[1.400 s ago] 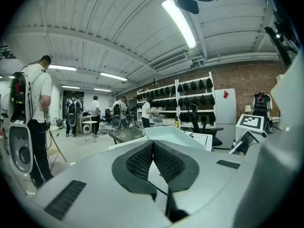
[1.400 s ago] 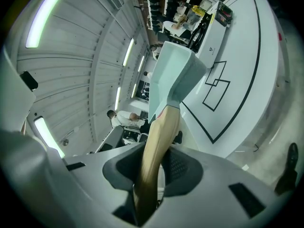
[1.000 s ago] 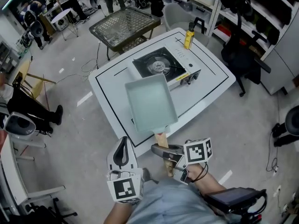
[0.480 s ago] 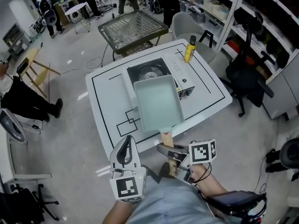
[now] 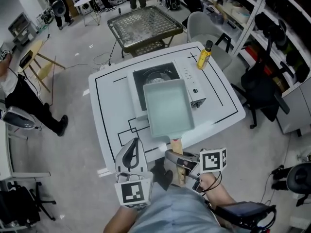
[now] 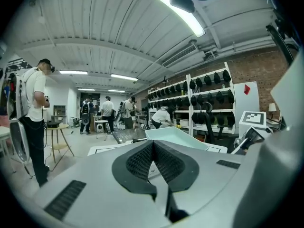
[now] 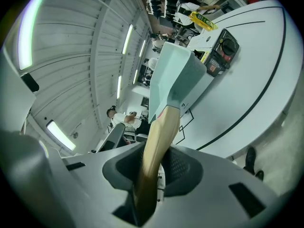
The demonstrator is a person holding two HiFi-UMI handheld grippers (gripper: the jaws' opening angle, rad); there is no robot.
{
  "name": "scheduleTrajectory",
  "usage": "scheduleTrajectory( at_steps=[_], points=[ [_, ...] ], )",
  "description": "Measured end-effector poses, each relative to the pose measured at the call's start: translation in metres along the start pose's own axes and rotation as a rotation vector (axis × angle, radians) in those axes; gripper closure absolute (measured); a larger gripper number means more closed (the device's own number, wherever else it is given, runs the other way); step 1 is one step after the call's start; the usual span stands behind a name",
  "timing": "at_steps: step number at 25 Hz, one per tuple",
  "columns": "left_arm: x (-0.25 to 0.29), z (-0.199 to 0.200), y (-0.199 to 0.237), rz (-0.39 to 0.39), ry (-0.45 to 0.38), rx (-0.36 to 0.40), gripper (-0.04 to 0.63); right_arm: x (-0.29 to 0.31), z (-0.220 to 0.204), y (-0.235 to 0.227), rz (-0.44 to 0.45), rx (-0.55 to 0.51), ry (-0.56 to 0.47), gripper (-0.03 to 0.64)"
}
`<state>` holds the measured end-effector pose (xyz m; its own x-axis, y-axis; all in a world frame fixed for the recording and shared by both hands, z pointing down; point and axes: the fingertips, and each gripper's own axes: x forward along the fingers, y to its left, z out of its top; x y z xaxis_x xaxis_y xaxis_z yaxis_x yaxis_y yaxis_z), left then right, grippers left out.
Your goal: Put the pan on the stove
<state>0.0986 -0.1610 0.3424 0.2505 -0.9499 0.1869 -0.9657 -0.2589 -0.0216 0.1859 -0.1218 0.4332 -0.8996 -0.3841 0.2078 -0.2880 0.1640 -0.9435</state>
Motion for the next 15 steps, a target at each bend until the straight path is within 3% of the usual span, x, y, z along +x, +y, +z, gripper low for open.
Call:
scheduleTrajectory(
  at_steps=[3, 15],
  points=[
    [0.021, 0.010, 0.001, 0.000, -0.006, -0.025, 0.577, 0.005, 0.018, -0.002, 0.003, 0.006, 0.013, 0.499],
    [0.089, 0.051, 0.035, 0.034, -0.053, -0.007, 0.577, 0.034, 0.107, 0.007, 0.019, -0.030, 0.034, 0.499]
  ],
)
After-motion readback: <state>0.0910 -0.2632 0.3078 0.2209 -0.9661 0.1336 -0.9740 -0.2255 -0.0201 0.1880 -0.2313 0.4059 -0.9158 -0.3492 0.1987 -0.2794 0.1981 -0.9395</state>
